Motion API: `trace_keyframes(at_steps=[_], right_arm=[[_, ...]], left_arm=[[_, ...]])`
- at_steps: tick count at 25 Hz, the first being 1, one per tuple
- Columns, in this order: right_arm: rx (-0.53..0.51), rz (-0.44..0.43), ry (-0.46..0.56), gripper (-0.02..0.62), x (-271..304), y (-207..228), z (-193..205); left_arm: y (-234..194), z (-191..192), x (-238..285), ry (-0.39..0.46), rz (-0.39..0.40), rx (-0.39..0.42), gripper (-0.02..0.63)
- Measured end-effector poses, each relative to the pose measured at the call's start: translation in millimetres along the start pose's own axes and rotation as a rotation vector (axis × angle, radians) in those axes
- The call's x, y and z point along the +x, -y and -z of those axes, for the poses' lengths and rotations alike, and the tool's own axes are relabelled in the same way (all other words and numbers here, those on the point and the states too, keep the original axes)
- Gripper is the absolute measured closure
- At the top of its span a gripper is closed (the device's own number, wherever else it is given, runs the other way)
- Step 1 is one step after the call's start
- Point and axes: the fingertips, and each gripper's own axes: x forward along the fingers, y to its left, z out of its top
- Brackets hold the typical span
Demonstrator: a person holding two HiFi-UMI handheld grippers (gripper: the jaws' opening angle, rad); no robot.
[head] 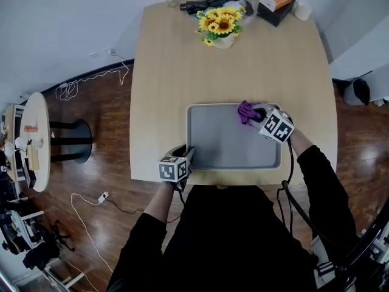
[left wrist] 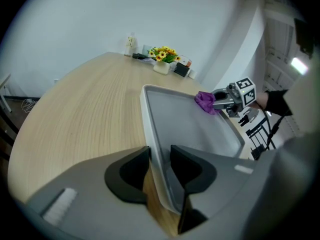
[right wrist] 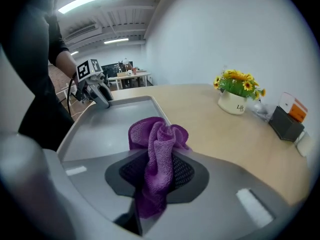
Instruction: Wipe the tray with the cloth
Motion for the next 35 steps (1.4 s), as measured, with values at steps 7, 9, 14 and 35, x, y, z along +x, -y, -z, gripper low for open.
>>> trace_keyframes(at_steps=[7,9,14,35], right_arm=[[-0.056,-0.048,-0.012,0.509,-26.4,-92.0,27.7],[-0.063,-0.045,-0.013,0.509,-35.5,-119.9,38.3],[-0.107,-0.066,-0.029,0.512,-46.6,-167.9,51.1],[-0.232,0.031,-0.158,0.509,-38.9,26.7,42.4]], left_arm=[[-3.2,0.3,-1.2,0.008,-0.008,-0.008,0.486],[-2.7,0.8,-1.5,0.016,-0.018,-0.019,0.486],[-1.6,1.0,-2.3,0.027,-0.034,-0.047,0.488],[-1.9,1.3,-2.4,0.050,-0.051,-0.078,0.491]])
